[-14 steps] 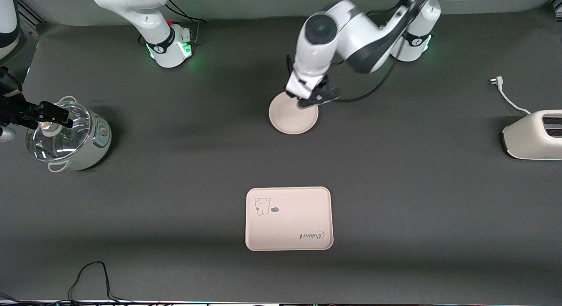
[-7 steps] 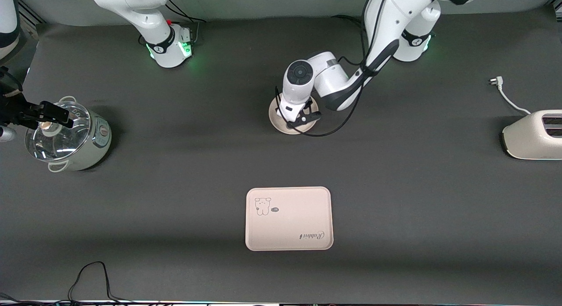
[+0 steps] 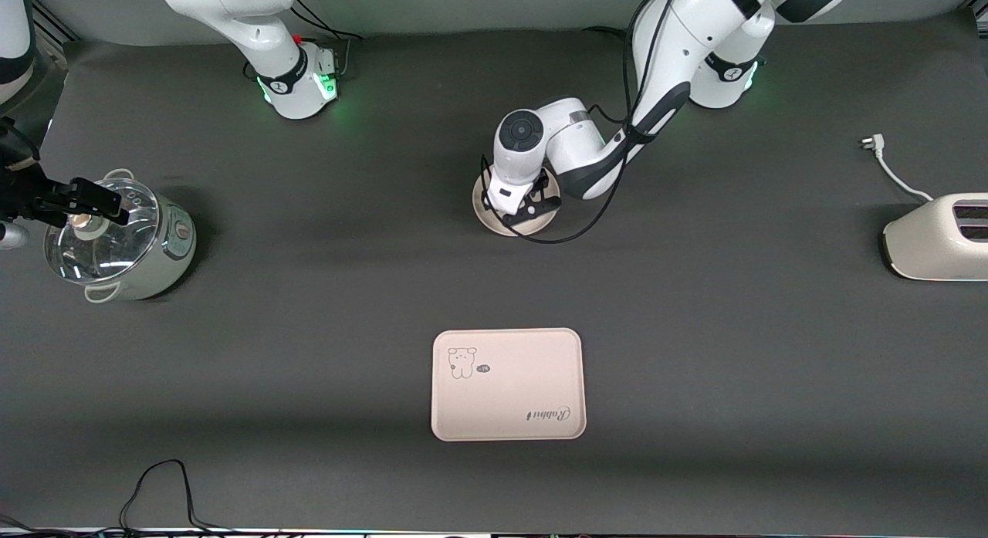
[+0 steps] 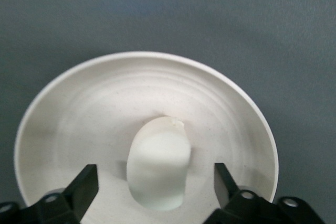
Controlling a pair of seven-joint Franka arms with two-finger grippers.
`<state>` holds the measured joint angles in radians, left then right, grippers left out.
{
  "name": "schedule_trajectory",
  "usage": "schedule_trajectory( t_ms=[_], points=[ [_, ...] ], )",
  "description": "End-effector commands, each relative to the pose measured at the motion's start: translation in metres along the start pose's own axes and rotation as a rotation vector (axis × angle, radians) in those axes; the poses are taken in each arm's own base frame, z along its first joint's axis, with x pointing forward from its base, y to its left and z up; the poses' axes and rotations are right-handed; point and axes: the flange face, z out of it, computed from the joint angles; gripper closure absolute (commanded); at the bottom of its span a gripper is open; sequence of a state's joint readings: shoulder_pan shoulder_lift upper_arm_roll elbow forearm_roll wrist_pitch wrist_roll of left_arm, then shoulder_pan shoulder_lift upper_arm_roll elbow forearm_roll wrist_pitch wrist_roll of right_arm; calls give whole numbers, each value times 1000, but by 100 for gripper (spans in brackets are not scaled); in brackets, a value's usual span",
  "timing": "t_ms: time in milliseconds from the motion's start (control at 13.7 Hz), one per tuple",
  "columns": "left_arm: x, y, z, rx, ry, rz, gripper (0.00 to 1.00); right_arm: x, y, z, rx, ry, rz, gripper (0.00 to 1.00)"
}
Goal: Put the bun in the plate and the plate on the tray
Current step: 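Lower the bun onto the plate and open the left gripper, then retract the left gripper while the right gripper reaches toward the plate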
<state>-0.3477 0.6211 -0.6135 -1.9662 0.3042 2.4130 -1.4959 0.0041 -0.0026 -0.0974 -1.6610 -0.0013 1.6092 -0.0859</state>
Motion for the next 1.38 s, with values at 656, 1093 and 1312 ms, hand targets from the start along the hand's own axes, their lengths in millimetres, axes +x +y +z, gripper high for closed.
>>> schedule_trajectory(
  t_ms=[656, 1093, 1312],
  points=[
    [263, -158, -332, 91, 136, 92, 0, -36, -138, -27, 38, -10, -157, 0],
    [324, -303, -397, 149, 122, 222, 0, -102, -330, -19, 26, 1, -67, 0],
    [321, -358, -428, 107, 106, 227, 0, -152, -411, -1, 47, 15, -37, 0]
  ],
)
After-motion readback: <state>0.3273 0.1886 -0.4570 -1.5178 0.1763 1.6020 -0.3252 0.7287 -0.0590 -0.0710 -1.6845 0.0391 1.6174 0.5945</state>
